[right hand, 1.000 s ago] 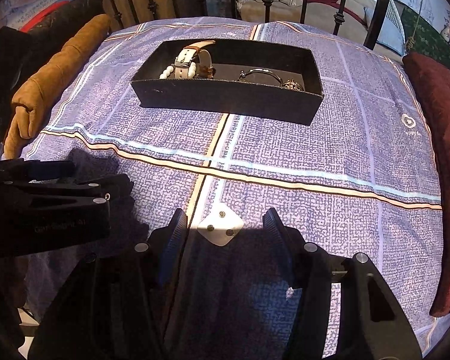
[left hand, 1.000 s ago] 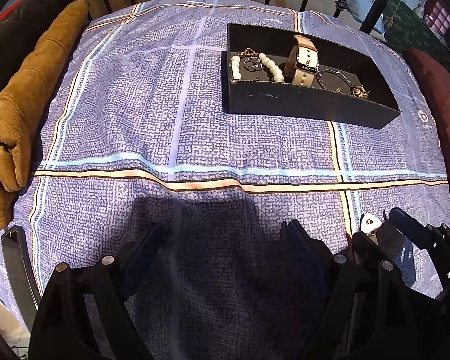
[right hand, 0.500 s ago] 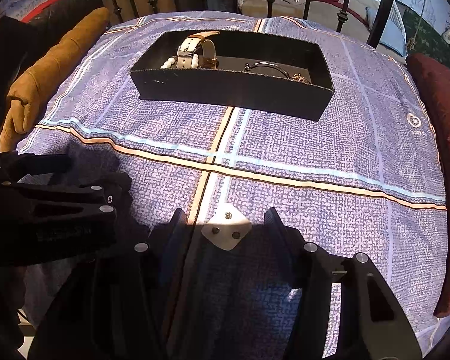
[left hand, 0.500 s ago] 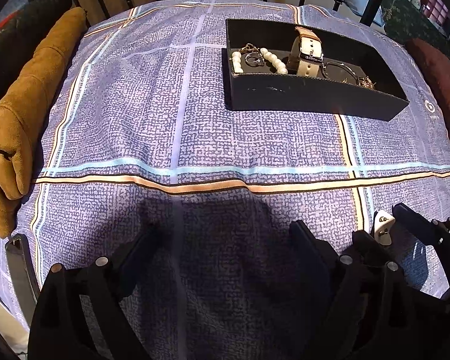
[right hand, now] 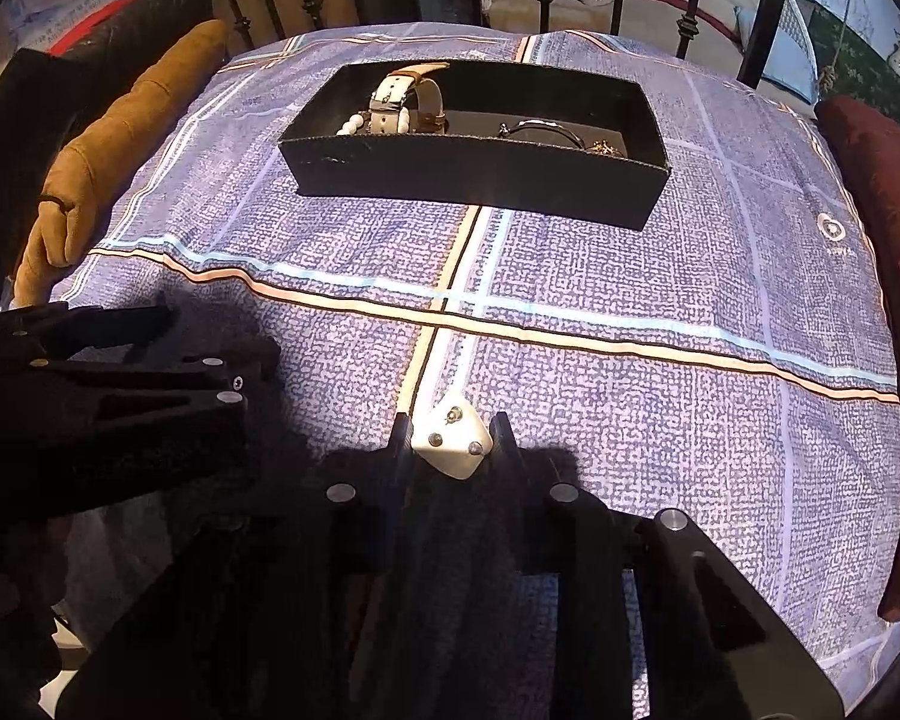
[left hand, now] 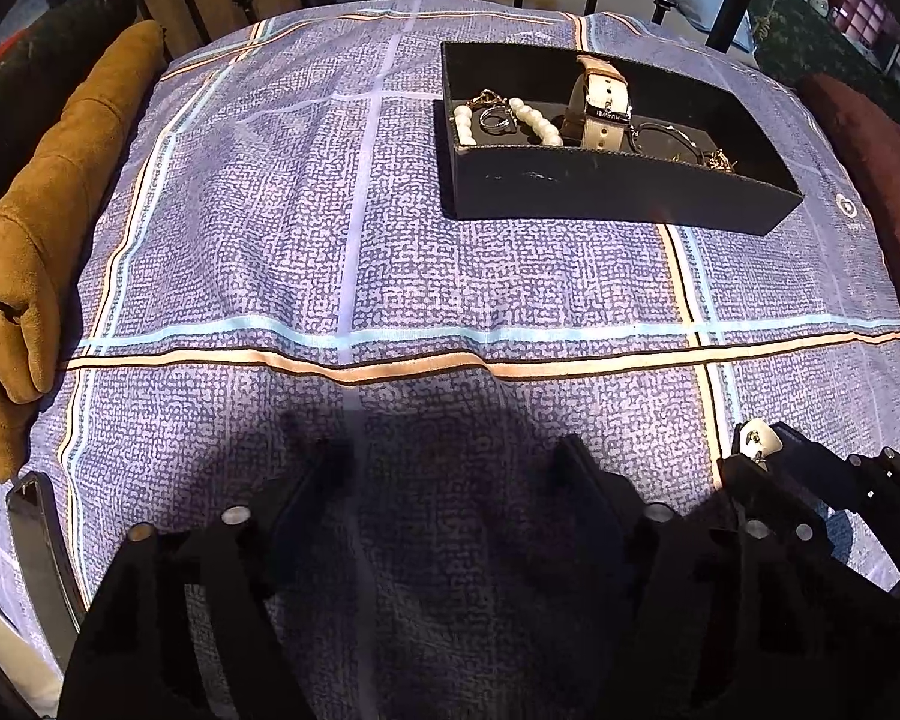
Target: Organize jewelry
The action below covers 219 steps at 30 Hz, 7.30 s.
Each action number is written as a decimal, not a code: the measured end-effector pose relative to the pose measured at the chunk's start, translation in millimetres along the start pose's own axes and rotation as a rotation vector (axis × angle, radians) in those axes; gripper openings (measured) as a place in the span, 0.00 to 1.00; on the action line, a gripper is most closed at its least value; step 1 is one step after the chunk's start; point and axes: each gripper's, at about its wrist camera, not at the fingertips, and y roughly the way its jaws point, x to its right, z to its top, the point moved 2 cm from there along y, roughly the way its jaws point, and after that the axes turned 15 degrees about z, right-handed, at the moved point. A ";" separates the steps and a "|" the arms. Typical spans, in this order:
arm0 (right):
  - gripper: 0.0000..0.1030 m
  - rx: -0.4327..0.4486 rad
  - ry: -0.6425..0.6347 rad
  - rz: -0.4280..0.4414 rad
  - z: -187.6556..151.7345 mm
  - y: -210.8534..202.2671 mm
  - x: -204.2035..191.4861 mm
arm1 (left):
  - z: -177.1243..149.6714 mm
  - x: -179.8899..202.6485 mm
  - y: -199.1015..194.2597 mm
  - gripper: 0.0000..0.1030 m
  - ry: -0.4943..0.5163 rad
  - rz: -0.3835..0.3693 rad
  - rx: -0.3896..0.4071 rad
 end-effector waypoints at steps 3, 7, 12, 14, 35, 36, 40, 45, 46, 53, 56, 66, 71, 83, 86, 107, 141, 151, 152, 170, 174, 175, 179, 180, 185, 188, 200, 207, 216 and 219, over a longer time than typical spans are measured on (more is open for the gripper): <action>0.26 -0.003 -0.005 0.000 -0.4 -1.8 -0.9 | 0.2 -6.5 -3.3 0.38 -0.020 -0.026 -0.006; 0.26 0.003 -0.008 0.004 0.5 -8.1 -2.9 | 0.6 -16.5 -8.5 0.03 -0.054 -0.101 -0.047; 0.26 0.044 0.002 0.015 5.4 -26.3 -2.9 | 0.8 -21.5 -31.4 0.01 -0.038 -0.089 -0.012; 0.26 0.063 0.008 0.021 9.5 -34.1 -2.5 | 3.1 -21.9 -39.9 0.00 -0.036 -0.072 -0.004; 0.26 0.144 -0.037 0.016 48.0 -121.8 -7.9 | 27.1 -13.9 -119.7 0.00 -0.099 -0.058 -0.020; 0.26 0.147 -0.040 0.015 50.2 -126.0 -8.9 | 29.1 -13.3 -123.3 0.00 -0.096 -0.055 -0.016; 0.26 0.173 -0.047 0.008 63.0 -146.9 -13.5 | 36.8 -12.7 -139.9 0.00 -0.092 -0.055 0.005; 0.26 0.214 -0.048 -0.002 79.8 -164.0 -20.0 | 49.1 -9.3 -153.1 0.00 -0.073 -0.056 0.039; 0.26 0.220 -0.048 -0.007 83.1 -165.5 -20.8 | 51.7 -8.8 -154.3 0.00 -0.067 -0.058 0.044; 0.26 0.251 -0.020 -0.078 104.3 -165.8 -20.7 | 78.7 -5.7 -149.0 0.00 -0.023 -0.081 0.091; 0.26 0.256 0.004 -0.113 110.3 -159.3 -16.8 | 85.4 -3.8 -143.3 0.00 -0.004 -0.080 0.105; 0.26 0.292 0.060 -0.196 126.9 -138.8 -5.6 | 101.2 -2.8 -122.8 0.00 0.019 -0.059 0.153; 0.26 0.305 0.078 -0.185 131.5 -128.9 2.5 | 107.5 0.6 -112.8 0.00 -0.008 -0.048 0.160; 0.26 0.326 0.097 -0.156 140.0 -110.5 24.8 | 125.8 23.6 -97.1 0.00 -0.043 -0.036 0.212; 0.26 0.323 0.101 -0.148 142.5 -105.2 26.3 | 128.8 24.6 -92.2 0.00 -0.051 -0.035 0.208; 0.26 0.291 0.095 -0.139 151.1 -82.2 33.0 | 138.4 21.3 -65.7 0.00 -0.036 -0.014 0.172; 0.70 0.186 0.025 -0.230 144.8 -100.2 23.2 | 132.2 -30.7 -104.4 0.94 -0.161 0.045 0.092; 0.70 0.144 0.011 -0.253 140.9 -140.9 -8.7 | 125.7 -41.6 -168.5 0.94 -0.111 0.072 0.192; 0.70 0.142 0.017 -0.245 141.9 -144.1 -10.1 | 124.7 -41.2 -173.0 0.94 -0.109 0.071 0.198; 0.70 0.155 0.057 -0.217 138.8 -183.7 -16.2 | 108.2 -39.7 -203.6 0.94 -0.127 0.046 0.185; 0.70 0.159 0.035 -0.227 137.6 -187.7 -21.5 | 108.1 -44.1 -203.1 0.94 -0.141 0.033 0.175; 0.70 0.159 0.031 -0.225 137.7 -187.9 -22.6 | 107.7 -44.9 -203.5 0.94 -0.143 0.033 0.176; 0.70 0.166 0.024 -0.223 138.6 -188.4 -26.7 | 105.7 -50.2 -206.4 0.94 -0.149 0.032 0.179; 0.70 0.166 0.024 -0.222 138.2 -188.2 -26.8 | 104.8 -51.0 -207.2 0.94 -0.147 0.031 0.183; 0.70 0.167 0.046 -0.214 134.8 -189.4 -27.0 | 100.8 -52.4 -209.1 0.94 -0.143 0.042 0.190; 0.70 0.160 0.076 -0.203 131.4 -190.0 -24.2 | 99.9 -52.7 -209.7 0.94 -0.142 0.043 0.190; 0.70 0.157 0.102 -0.199 124.2 -195.3 -26.4 | 95.1 -48.8 -214.1 0.94 -0.114 0.037 0.202; 0.70 0.158 0.099 -0.202 125.3 -194.8 -27.2 | 95.5 -48.4 -214.8 0.94 -0.115 0.032 0.210; 0.70 0.150 0.095 -0.195 127.7 -192.5 -30.1 | 95.8 -50.8 -213.2 0.94 -0.127 0.036 0.205; 0.70 0.151 0.090 -0.197 127.5 -192.1 -31.3 | 95.2 -51.6 -213.6 0.94 -0.128 0.037 0.203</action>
